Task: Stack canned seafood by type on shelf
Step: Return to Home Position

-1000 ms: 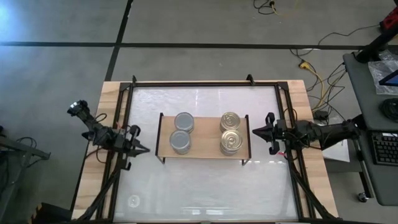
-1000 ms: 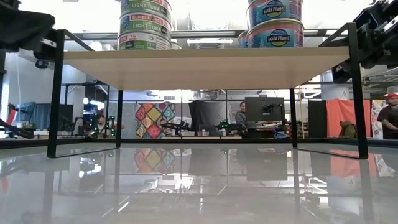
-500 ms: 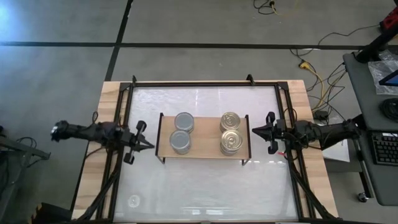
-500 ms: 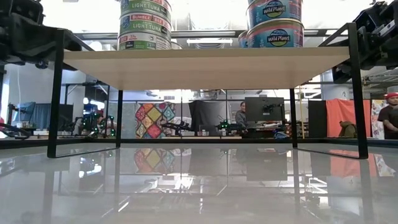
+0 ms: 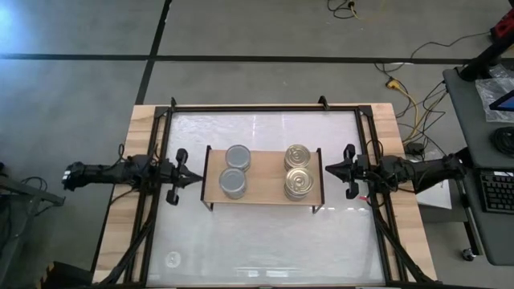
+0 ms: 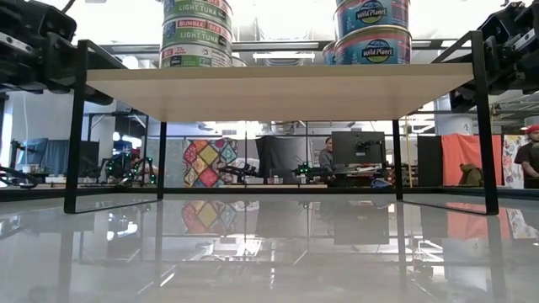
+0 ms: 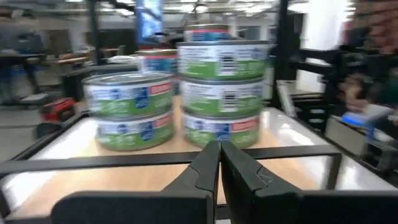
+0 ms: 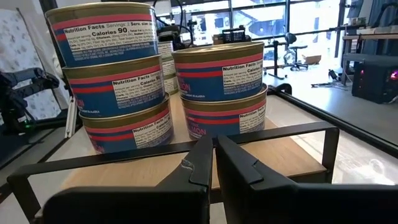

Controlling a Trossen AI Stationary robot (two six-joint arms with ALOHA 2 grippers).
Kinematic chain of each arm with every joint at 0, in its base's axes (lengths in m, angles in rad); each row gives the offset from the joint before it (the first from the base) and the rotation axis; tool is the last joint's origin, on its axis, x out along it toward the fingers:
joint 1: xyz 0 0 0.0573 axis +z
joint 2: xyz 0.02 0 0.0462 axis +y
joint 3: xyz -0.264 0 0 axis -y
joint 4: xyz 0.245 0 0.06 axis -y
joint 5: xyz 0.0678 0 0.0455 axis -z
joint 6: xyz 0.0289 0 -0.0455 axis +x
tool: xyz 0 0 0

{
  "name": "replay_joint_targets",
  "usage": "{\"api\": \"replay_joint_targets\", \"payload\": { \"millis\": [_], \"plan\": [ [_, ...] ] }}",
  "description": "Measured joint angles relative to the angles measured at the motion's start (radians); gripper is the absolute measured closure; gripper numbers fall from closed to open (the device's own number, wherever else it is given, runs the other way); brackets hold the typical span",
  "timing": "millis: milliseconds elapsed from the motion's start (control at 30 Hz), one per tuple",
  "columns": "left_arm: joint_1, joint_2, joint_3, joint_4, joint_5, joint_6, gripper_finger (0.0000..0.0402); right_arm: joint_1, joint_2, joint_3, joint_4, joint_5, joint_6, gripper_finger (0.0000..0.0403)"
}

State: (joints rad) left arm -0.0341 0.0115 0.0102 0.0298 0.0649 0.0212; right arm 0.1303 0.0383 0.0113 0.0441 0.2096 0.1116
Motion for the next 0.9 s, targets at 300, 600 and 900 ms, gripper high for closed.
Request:
{"api": "replay_joint_targets", "payload": {
  "millis": [300, 600, 900],
  "plan": [
    [0.000, -0.002, -0.001, -0.005, -0.056, 0.015, 0.0401, 0.000, 0.000, 0.000, -0.001, 0.000, 0.000, 0.0390],
    [-0.001, 0.002, -0.001, -0.003, -0.102, 0.021, 0.0401, 0.000, 0.000, 0.000, -0.002, 0.000, 0.000, 0.0390],
    [-0.001, 0.001, -0.001, 0.005, -0.109, 0.021, 0.0401, 0.000, 0.000, 0.000, -0.002, 0.000, 0.000, 0.0390]
  ]
}}
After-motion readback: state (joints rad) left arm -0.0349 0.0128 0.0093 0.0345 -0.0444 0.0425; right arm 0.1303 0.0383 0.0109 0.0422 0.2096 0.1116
